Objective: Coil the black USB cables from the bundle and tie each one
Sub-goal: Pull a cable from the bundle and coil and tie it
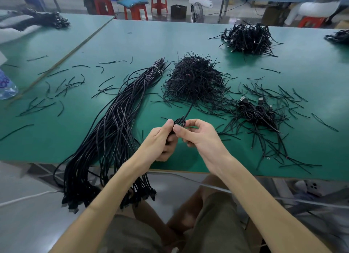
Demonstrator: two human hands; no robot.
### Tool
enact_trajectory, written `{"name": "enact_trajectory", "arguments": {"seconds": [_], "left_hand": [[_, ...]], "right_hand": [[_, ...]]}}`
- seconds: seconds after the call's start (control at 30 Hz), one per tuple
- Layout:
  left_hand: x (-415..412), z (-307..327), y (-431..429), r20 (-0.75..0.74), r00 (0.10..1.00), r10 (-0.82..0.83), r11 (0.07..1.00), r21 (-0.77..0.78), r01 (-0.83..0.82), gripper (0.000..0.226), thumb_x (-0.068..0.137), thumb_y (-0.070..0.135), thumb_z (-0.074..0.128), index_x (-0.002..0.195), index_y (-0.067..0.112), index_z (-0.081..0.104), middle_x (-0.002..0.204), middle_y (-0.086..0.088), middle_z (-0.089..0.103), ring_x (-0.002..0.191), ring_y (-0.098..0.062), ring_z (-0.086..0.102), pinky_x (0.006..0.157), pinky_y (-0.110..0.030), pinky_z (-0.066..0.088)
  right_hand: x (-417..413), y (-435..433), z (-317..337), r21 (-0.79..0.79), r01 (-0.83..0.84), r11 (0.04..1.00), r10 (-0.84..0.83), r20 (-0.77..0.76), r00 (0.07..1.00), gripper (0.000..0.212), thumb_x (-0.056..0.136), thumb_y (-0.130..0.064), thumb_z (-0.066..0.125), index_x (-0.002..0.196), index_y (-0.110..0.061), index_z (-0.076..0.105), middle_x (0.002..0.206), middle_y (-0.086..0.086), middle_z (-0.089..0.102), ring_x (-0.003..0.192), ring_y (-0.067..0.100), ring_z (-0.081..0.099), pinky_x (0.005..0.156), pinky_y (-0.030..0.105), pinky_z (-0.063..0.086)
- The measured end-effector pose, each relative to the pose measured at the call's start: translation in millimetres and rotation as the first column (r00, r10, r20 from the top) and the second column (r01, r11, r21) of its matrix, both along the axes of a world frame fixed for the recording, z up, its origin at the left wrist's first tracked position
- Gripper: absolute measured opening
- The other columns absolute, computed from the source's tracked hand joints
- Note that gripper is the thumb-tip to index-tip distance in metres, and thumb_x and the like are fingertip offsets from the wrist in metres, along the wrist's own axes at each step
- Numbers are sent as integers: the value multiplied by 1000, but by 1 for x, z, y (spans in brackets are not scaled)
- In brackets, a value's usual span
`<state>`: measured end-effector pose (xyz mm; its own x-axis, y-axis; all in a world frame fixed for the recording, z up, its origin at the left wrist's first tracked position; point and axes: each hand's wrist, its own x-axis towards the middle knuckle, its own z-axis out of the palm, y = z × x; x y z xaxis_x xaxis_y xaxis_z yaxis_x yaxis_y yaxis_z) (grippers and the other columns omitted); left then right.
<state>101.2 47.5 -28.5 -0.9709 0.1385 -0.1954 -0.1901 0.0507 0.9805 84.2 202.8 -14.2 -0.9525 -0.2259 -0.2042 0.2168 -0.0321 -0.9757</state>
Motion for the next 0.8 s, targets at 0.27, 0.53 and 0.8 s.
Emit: {"name": "enact_trajectory", "arguments": {"seconds": [0.27,0.53,0.8], "left_hand": [[1,5,-11,74,990,-118,980,170,104,52,106,52,37,61,25,40,49,6,19,40,-14,12,37,-19,14],[2,8,-9,88,990,-111,992,63,106,56,105,59,34,60,25,37,53,6,20,44,-14,13,38,-20,14],[5,11,7,128,992,3,1000,-2,-3,59,105,54,34,54,22,36,51,4,23,44,-15,14,42,-23,10]], "right_hand": [[-2,12,7,15,-289,957,289,-120,950,45,76,-27,86,118,-24,70,80,-2,63,76,13,57,75,29,46],[-1,12,-3,263,-41,964,148,-401,904,14,84,-23,81,94,-17,74,85,-5,73,79,13,64,79,35,52],[5,1,-12,359,157,920,52,-510,858,10,91,-10,72,86,-8,63,88,4,68,82,14,60,74,19,44]]}}
